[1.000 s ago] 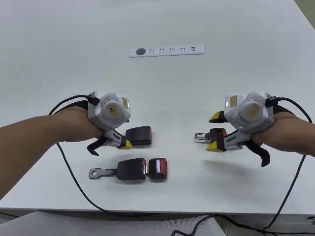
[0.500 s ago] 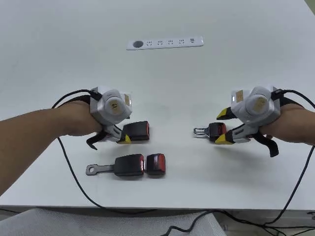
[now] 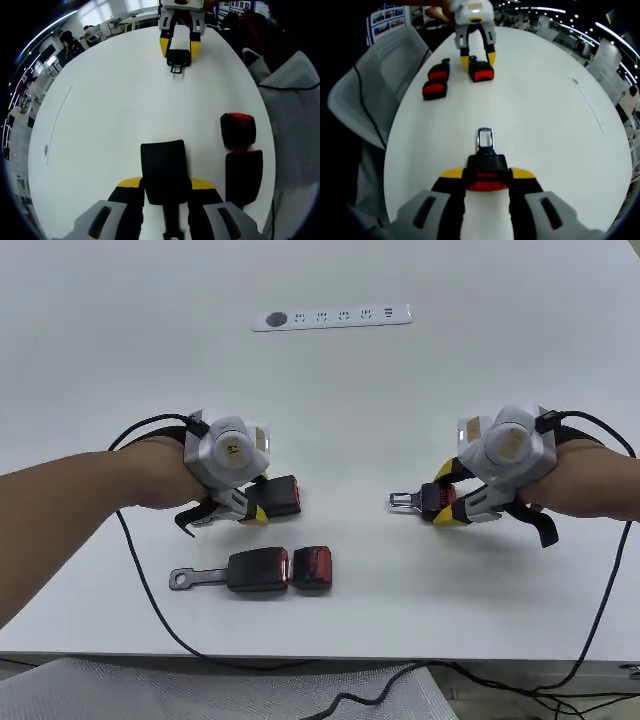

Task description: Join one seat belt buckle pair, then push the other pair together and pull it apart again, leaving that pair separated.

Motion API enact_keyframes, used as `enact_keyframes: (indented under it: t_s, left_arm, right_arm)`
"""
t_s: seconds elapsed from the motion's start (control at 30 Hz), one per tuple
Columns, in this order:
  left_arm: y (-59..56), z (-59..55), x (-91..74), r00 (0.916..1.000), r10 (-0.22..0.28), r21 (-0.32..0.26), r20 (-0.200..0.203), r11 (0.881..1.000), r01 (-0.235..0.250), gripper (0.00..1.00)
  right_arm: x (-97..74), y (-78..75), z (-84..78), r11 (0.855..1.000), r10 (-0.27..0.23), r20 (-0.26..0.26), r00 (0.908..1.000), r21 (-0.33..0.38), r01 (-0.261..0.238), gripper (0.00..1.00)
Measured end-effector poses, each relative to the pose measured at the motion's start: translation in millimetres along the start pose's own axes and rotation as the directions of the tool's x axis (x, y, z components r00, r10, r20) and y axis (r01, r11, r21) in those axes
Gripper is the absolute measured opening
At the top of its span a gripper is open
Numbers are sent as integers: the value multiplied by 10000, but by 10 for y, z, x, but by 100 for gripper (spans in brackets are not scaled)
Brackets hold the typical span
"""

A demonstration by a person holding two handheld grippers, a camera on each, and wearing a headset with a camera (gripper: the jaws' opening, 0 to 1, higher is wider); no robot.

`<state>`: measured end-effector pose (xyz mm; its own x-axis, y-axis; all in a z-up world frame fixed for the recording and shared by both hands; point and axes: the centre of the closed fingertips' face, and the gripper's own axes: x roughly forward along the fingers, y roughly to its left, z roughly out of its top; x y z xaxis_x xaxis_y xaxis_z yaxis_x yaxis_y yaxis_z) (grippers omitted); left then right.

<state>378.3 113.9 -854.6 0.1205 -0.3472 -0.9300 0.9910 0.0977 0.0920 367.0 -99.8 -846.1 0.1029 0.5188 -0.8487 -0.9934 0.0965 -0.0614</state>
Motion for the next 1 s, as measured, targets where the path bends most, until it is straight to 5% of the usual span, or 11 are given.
enact_keyframes:
  t_s: [0.33,0.67,1.0]
  left_arm:
    - [-68,63,6,9992,-123,1139,-379,9934,166,33]
    - [-73,65,-4,9972,-175,1066,-730,9940,253,33]
    - [-26,11,20,9973,-124,994,-718,9949,196,33]
  right_arm:
    - [5,7,2,9997,122,-115,9999,-199,-125,32]
    - [23,19,34,9994,13,-157,9999,-351,-19,31]
    - [151,75,276,9988,-14,36,10000,-485,15,32]
